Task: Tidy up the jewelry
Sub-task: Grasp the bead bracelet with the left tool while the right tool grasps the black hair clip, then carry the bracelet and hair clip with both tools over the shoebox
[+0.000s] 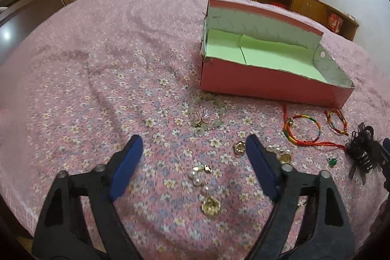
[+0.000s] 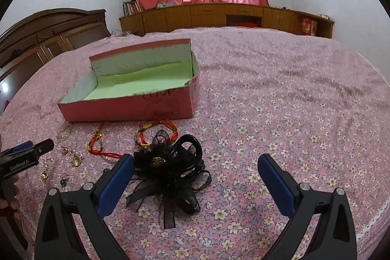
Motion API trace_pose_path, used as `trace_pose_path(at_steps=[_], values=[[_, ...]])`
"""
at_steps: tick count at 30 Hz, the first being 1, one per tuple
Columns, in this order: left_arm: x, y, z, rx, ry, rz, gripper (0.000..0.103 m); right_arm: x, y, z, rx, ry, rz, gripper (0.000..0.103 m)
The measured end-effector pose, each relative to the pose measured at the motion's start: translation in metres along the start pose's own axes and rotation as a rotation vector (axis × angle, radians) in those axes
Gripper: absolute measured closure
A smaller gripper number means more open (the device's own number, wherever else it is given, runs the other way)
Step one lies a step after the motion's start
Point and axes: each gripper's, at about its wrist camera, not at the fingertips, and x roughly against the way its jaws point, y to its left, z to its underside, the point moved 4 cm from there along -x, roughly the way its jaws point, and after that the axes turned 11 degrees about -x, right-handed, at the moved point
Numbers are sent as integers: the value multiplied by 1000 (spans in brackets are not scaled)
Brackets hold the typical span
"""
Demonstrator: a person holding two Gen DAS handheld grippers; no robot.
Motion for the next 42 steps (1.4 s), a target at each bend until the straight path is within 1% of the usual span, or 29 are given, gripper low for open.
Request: trace_pose_path(at_steps=[1,2,4,6,12,17,22,23,24,25,26,27,28,29,33,39,42], values=[[-6,1,-2,3,19,4,34,-3,0,0,0,8,-2,1],[-9,3,-2,6,29,4,36,-5,-1,1,0,15,-2,3],[-19,4,-4,8,58,12,44,-11,-1,3,-2,38,-5,8],[-24,4,-6,3,70,15,46,-16,-2,4,-9,58,-20,9],[-38,3,-17,-10,81,41,47,-25,0,7,-18,97,-70,12],[-49,-1,-18,-13,93,59,47,-32,4,12,-2,129,-86,19],[-52,-8,-16,-36,89,49,47,-33,6,14,7,134,-100,27],[-52,-9,-16,-36,86,49,48,-33,7,14,8,135,-103,30],[-51,-10,-15,-36,82,52,56,-32,8,14,8,137,-106,31],[-48,-13,-14,-39,73,65,66,-32,7,14,10,136,-104,34],[-49,-12,-20,-41,72,73,71,-32,7,14,11,134,-103,35],[-46,-15,-20,-43,69,77,75,-31,7,14,13,134,-104,36],[-43,-16,-19,-42,63,82,77,-31,7,14,15,134,-99,40],[-40,-16,-18,-40,58,89,78,-30,6,14,16,134,-97,43],[-23,-16,-10,-35,40,107,82,-29,3,13,10,131,-104,43],[3,-16,0,-28,13,128,82,-22,4,10,14,110,-102,43],[26,-19,4,-25,-2,134,82,-14,3,7,20,84,-106,43]])
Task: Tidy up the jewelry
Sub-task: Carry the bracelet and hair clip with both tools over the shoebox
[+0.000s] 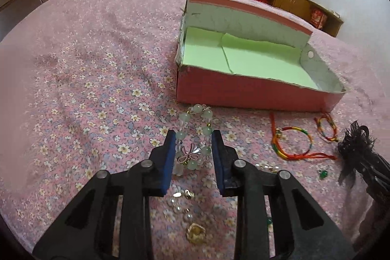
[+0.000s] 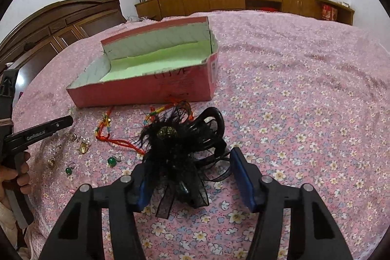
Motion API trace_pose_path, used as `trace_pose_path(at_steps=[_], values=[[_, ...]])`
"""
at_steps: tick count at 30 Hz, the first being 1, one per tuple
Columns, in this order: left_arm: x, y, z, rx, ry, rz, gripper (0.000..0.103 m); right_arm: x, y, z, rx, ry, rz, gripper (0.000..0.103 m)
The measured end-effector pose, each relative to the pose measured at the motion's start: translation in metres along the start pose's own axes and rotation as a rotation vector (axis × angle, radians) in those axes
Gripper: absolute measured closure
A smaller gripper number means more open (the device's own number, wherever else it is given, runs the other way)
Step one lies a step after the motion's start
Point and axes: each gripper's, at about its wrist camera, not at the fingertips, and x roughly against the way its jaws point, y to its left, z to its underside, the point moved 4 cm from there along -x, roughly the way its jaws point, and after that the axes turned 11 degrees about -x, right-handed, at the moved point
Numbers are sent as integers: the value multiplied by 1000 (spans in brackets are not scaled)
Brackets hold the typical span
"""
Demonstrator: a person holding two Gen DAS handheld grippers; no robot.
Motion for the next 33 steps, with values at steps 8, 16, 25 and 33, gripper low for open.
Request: trace_pose_path(at_steps=[8,16,25,33], values=[[35,-6,2,-9,-43,7,82,19,6,-10,28,-69,-4,43],[65,-9,-11,-14,-97,9,82,35,18,-31,76,-132,-21,43],[65,-12,-47,-56,-141,0,82,33,40,-70,121,-161,-44,43],[33,-12,-86,-99,-153,7,81,14,49,-101,109,-147,-61,43]])
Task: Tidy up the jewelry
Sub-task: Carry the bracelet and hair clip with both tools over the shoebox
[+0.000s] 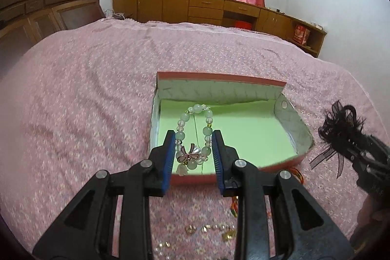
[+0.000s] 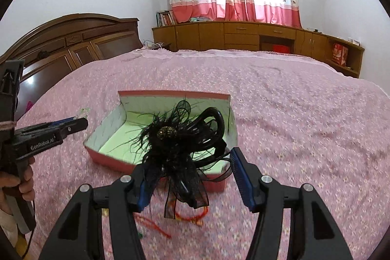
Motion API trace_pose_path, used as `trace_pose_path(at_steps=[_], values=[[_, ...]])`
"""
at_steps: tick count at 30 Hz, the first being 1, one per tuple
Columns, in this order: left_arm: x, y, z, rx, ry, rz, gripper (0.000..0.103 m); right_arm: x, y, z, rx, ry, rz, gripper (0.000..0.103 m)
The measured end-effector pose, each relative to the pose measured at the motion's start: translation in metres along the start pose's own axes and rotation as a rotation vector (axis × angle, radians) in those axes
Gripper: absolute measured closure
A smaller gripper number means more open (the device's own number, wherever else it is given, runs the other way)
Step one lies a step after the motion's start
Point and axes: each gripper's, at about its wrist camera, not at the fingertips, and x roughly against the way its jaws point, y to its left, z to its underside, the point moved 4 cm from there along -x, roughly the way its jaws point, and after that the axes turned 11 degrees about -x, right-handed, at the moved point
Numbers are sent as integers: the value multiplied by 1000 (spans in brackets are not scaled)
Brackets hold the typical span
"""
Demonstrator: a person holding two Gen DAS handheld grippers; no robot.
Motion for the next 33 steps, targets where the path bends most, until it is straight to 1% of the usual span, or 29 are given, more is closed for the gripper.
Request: trace_pose_path(at_steps=[7,10,13,18,21,25,29,33], values=[[-27,-1,-17,-35,11,-9,81,-32,-5,-26,-33,26,6,43],[-39,1,-22,-39,19,-13,81,-49,-6,-33,-51,48,8,43],[-53,3,-26,-41,35,-10,81,-66,-5,-38,-44,69,19,43],[-78,5,-31,-40,65,-1,81,-96,-5,-38,-34,111,42,43],[-96,6,-30,-38,100,-5,81,-113,-7,-37,-36,138,56,43],[-116,6,-28,-40,137,-7,81,-131,-11,-34,-40,177,74,43],[-132,5,-24,-42,169,3,81,-145,-19,-33,-48,198,95,43],[-146,6,-19,-23,203,10,81,-157,-27,-31,-49,213,118,43]])
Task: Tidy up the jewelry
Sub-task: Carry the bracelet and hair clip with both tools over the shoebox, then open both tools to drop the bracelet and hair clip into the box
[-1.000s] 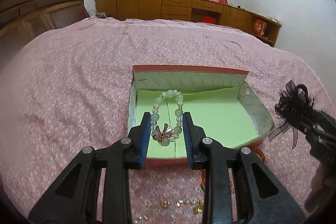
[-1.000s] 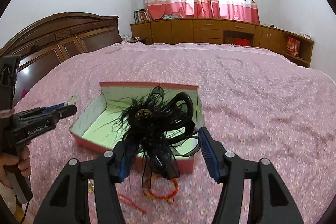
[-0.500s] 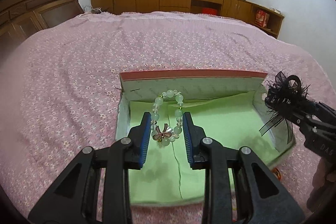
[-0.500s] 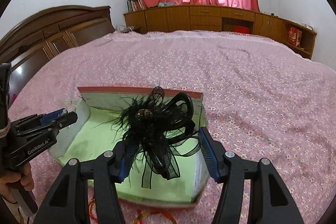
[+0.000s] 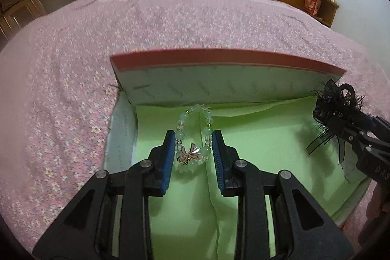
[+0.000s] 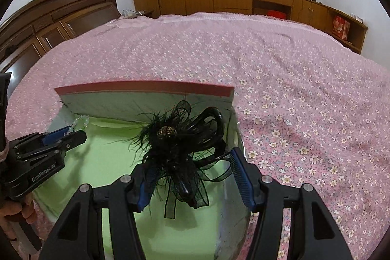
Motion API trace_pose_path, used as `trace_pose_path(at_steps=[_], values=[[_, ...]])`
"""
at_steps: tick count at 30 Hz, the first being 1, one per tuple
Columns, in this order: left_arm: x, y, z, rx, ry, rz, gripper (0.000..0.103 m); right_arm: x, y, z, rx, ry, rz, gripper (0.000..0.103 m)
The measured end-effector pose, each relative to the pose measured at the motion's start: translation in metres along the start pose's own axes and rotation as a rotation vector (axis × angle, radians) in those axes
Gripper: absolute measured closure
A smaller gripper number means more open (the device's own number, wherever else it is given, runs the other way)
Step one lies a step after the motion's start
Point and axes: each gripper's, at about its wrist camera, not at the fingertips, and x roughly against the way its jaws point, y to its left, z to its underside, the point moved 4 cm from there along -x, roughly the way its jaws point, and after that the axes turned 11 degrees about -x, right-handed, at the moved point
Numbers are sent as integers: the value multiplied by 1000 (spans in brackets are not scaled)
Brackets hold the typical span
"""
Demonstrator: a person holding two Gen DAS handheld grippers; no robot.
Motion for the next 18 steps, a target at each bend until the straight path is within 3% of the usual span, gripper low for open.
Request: trace_pose_path(at_steps=[9,18], values=[[-10,-1,2,26,60,3,81,-15,6,-6,74,1,53,43],[-9,-1,-3,45,44,1,78,-19,5,-8,87,-5,51,42]])
